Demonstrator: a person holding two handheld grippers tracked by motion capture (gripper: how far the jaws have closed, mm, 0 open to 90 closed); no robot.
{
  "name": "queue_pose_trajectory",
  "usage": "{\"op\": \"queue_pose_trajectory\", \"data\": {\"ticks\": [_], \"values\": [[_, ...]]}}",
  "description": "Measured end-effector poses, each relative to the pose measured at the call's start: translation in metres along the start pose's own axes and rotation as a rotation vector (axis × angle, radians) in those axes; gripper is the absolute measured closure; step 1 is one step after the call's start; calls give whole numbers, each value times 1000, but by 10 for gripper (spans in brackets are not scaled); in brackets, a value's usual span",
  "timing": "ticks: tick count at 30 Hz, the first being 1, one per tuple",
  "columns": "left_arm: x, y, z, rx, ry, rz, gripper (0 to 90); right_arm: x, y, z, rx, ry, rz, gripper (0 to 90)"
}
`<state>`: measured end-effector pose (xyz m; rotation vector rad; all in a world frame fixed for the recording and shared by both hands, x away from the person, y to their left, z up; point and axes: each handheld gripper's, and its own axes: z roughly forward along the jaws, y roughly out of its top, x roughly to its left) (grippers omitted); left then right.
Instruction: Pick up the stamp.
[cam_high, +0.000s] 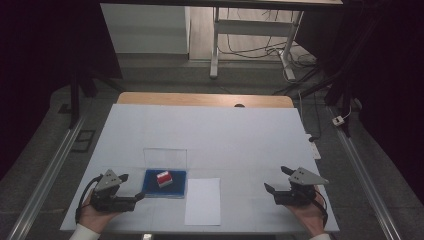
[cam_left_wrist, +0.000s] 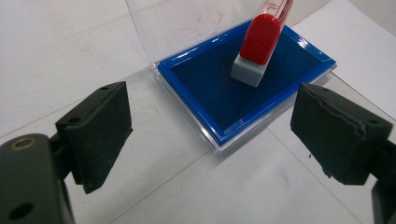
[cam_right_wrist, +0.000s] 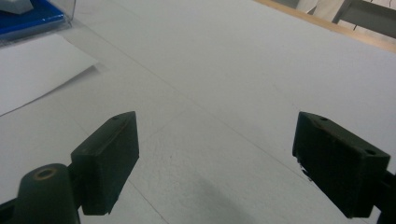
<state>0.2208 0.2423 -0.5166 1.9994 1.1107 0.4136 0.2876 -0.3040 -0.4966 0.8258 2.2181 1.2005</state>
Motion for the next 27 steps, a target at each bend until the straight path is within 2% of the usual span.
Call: {"op": "queue_pose_trajectory", "data": {"ticks": [17, 21, 27], "values": [[0, 1, -2, 2, 11, 7, 147, -1, 0, -3, 12, 11, 6, 194], [-1, 4, -3, 4, 22, 28, 155, 1, 1, -3, 6, 21, -2, 208], [-7, 11, -7, 5, 34, 90, 178, 2, 1, -2, 5, 34, 8, 208]]}}
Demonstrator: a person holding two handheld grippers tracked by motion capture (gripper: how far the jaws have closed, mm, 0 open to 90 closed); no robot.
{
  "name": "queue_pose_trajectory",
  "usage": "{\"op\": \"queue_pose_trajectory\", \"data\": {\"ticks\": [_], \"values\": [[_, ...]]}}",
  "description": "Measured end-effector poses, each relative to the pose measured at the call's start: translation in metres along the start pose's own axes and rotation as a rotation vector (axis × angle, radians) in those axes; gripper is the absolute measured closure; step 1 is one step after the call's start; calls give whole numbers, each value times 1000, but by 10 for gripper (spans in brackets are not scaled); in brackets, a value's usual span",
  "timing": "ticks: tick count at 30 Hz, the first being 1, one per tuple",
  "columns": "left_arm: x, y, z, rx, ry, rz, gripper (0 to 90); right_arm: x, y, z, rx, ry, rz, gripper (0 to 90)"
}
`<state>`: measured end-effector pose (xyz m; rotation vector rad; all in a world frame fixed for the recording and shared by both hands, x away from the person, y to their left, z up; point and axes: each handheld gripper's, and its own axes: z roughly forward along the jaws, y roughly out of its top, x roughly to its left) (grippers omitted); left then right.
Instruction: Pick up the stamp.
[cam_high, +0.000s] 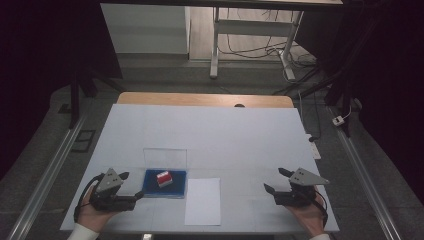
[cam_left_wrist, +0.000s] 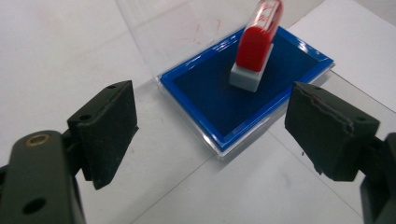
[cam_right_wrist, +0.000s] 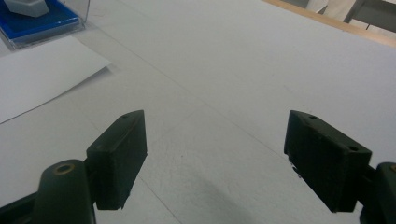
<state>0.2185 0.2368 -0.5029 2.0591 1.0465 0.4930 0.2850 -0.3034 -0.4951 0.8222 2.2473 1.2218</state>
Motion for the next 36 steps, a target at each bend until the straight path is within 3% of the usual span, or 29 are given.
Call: {"op": "queue_pose_trajectory", "data": {"ticks": [9, 25, 36], "values": [[-4, 19, -1, 17, -20, 70, 184, 2, 1, 0, 0, 7, -4, 209], [0, 45, 23, 110, -89, 191, 213, 6, -1, 4, 30, 15, -11, 209], [-7, 66, 41, 151, -120, 230, 246, 5, -2, 4, 32, 18, -6, 212]]}}
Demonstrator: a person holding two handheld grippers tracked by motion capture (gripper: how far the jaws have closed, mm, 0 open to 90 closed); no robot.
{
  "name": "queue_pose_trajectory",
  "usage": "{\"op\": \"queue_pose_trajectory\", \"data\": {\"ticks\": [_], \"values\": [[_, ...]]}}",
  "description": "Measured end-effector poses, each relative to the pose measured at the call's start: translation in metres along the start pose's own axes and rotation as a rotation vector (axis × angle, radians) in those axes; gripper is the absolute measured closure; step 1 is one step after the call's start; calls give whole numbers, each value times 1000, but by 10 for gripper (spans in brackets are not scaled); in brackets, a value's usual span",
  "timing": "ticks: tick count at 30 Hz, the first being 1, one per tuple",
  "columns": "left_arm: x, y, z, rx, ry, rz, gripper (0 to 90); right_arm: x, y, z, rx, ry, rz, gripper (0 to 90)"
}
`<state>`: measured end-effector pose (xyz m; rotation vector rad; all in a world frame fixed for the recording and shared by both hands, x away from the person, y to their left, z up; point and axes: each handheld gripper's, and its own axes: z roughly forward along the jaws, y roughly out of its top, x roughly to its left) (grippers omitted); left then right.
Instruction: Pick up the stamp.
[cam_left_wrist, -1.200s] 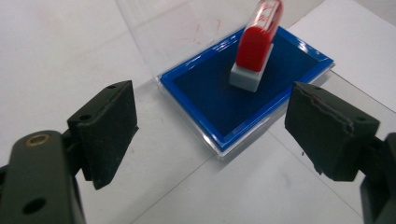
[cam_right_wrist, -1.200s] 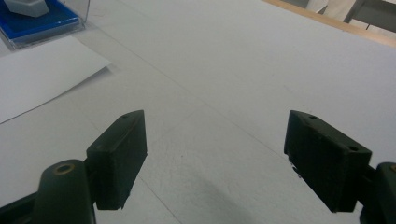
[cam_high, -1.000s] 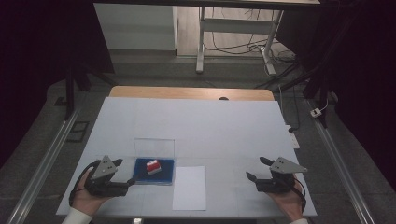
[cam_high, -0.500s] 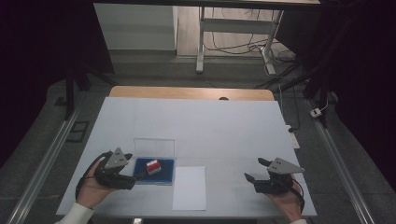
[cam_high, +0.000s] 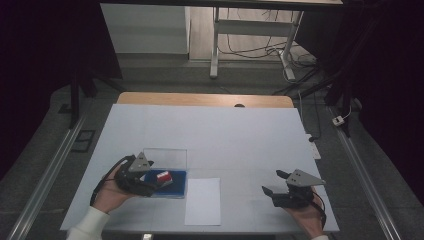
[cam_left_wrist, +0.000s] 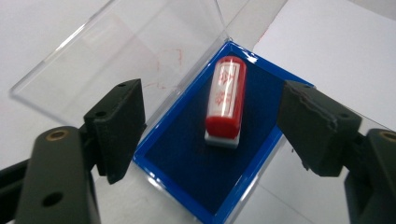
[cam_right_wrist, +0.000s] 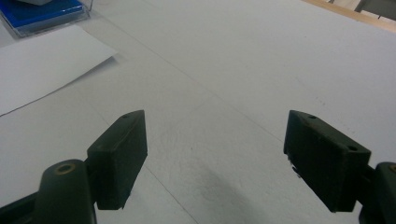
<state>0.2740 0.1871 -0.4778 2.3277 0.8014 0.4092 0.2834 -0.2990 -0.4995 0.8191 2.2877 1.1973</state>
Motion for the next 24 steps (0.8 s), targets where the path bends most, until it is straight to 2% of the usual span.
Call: {"op": "queue_pose_trajectory", "data": {"ticks": [9, 13, 14, 17, 20, 24], "values": [[-4, 12, 17, 48, -12, 13, 367, 0, -1, 1, 6, 2, 2, 215], [-5, 13, 22, 70, -18, 16, 453, 0, -1, 1, 12, 1, -2, 216], [-5, 13, 23, 74, -22, 21, 500, 0, -2, 1, 14, 1, -1, 217], [-5, 12, 25, 75, -25, 19, 547, 0, -2, 1, 16, 1, 3, 218], [-4, 11, 25, 73, -34, 21, 659, 0, -2, 1, 18, 0, 1, 219], [-4, 10, 24, 68, -54, 23, 688, 0, -2, 0, 19, -2, 1, 220]]}}
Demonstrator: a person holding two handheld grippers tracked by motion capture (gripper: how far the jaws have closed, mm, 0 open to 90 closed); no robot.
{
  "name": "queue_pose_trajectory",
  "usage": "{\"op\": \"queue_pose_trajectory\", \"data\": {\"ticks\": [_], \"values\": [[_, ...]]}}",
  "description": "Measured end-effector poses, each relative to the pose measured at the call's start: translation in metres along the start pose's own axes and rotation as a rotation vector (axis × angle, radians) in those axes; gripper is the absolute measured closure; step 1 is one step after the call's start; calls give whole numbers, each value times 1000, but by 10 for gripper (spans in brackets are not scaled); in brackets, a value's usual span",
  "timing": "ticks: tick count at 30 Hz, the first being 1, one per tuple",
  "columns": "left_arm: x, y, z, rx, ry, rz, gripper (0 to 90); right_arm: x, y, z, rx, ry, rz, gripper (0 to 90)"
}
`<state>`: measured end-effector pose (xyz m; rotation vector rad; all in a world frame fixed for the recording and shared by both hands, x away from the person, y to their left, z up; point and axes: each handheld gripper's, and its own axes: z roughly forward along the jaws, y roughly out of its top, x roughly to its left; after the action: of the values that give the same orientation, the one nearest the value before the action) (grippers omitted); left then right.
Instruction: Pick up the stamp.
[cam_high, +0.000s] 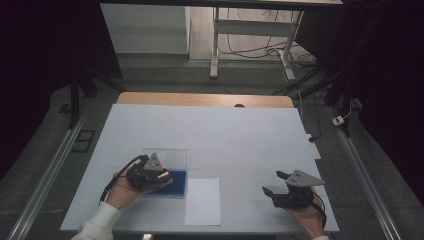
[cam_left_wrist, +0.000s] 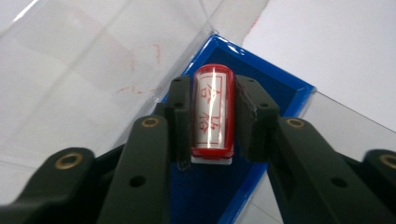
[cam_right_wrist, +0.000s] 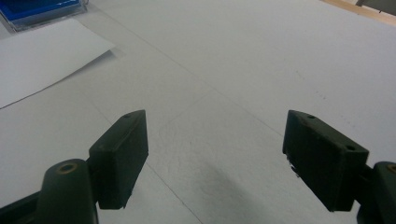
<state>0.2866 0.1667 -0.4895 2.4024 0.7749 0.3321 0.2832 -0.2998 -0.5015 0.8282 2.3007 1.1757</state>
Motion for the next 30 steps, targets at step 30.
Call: {"op": "queue_pose_trajectory", "data": {"ticks": [30], "values": [[7, 0, -37, -159, -30, -63, 706, -1, -2, -1, 1, -7, 2, 229]]}}
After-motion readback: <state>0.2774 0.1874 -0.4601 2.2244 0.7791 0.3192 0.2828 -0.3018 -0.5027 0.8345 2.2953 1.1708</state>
